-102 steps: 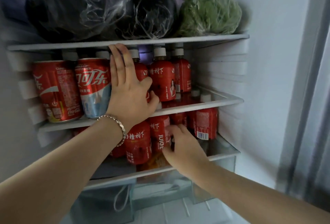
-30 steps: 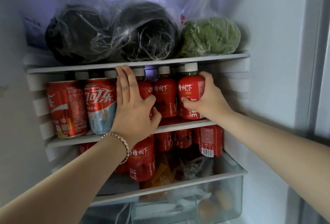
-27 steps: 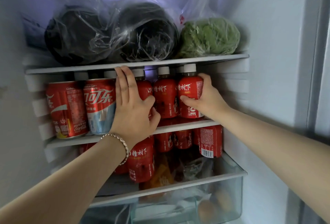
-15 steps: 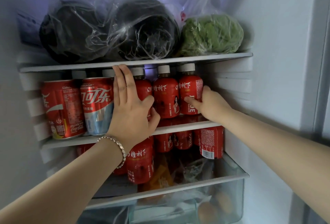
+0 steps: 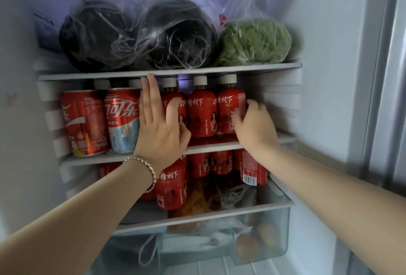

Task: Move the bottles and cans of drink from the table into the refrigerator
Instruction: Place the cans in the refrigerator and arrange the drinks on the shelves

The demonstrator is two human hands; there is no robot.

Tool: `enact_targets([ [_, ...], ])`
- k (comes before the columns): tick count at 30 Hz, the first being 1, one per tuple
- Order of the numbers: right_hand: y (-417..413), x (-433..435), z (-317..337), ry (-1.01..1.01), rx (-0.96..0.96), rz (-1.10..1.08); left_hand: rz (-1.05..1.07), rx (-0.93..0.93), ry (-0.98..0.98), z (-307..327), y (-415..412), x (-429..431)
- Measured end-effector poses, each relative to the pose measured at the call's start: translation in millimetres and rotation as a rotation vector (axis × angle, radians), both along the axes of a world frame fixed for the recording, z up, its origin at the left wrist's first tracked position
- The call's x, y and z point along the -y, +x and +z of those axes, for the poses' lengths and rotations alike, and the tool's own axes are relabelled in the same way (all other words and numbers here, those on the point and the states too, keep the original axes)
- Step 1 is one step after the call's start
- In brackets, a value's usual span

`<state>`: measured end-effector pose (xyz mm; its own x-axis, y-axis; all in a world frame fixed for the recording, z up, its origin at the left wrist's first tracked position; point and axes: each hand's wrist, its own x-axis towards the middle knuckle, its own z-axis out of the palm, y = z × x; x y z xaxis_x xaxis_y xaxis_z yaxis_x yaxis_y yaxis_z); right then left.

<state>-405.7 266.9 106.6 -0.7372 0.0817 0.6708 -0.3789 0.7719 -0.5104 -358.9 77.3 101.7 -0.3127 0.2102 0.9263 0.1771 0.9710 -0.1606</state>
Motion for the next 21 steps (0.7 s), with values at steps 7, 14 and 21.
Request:
enact_targets([
  [7,68,23,-115,0.035,-0.153,0.447,-0.139,0.065,0.048,-88,64,31],
  [14,61,80,-112,-0.122,0.402,0.534,0.033,0.514,0.493,-135,102,47],
  [21,43,123,-105,-0.233,0.432,0.424,-0.008,0.630,0.901,-122,88,52],
])
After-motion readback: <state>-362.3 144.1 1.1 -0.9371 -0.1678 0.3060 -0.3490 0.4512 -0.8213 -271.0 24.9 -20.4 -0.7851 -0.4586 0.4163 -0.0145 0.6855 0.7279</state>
